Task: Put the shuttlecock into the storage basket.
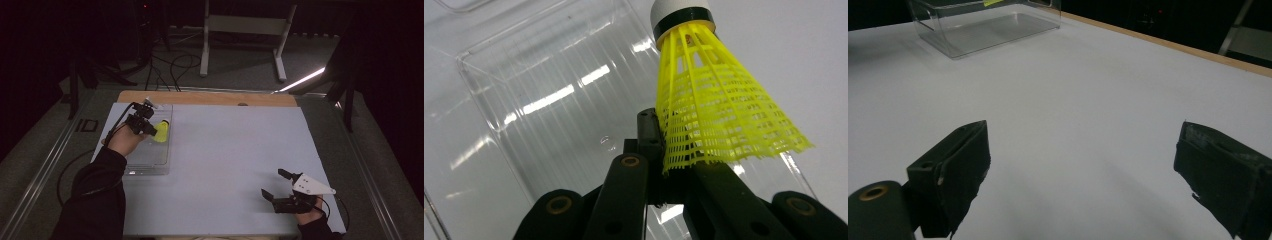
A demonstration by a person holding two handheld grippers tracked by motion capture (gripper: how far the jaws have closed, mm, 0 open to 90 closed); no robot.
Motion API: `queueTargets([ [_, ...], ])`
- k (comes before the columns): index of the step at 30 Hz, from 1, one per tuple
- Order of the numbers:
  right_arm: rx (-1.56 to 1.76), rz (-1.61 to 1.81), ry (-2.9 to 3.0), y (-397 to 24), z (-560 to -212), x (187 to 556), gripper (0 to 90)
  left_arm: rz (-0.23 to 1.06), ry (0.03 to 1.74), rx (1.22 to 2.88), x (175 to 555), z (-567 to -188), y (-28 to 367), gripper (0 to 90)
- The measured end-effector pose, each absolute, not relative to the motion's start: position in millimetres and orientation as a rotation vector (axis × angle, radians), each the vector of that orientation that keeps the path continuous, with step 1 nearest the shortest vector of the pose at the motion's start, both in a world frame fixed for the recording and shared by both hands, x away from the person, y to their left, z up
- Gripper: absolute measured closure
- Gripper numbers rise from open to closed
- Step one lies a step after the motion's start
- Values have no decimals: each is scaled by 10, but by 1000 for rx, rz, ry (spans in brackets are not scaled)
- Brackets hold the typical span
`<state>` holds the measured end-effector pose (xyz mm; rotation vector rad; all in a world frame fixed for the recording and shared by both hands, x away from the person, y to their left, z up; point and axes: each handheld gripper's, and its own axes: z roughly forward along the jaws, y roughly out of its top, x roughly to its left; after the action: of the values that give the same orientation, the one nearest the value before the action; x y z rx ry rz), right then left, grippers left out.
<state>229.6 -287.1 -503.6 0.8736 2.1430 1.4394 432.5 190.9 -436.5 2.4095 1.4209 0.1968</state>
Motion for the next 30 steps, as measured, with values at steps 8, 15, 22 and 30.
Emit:
queueTargets([
  [8,873,1437,2144,-2868,-5035,2295,78,169,1429,2408,4329,-4443,1891,900],
  [15,872,1435,2145,-2868,-5036,2297,78,179,1426,2436,4319,-4460,1842,895],
  [22,871,1436,2143,-2871,-5033,2295,78,188,1436,2453,4323,-4503,1813,886],
  [30,869,1437,2142,-2871,-5032,2295,78,163,1430,2469,4323,-4547,1798,802],
])
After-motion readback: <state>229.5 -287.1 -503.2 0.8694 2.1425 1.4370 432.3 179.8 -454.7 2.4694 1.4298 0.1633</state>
